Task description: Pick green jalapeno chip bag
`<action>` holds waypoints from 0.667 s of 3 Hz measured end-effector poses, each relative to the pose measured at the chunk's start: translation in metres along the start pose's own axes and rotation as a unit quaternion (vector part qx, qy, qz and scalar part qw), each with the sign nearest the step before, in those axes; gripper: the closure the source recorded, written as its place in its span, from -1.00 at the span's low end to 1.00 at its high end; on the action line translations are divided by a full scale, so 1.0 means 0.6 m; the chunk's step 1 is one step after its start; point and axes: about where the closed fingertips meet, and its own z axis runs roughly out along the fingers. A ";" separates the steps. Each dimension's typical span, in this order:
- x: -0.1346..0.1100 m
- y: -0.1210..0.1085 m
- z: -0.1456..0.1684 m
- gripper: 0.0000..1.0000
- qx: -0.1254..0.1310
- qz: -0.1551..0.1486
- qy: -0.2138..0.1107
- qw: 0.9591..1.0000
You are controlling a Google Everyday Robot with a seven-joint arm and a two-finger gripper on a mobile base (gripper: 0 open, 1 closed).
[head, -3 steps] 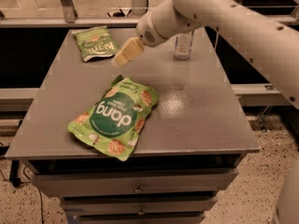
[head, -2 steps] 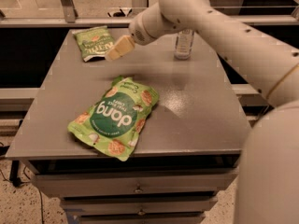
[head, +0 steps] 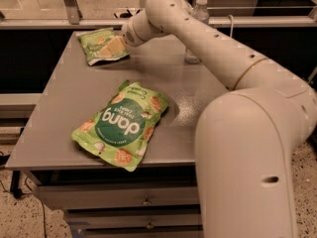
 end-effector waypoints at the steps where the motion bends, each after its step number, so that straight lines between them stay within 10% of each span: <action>1: -0.008 0.000 0.035 -1.00 -0.006 0.009 -0.004 1.000; 2: -0.002 0.010 0.061 -0.66 -0.017 0.017 -0.003 1.000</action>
Offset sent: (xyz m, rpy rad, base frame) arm 0.0177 0.0362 -0.0289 0.0452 0.0584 0.0133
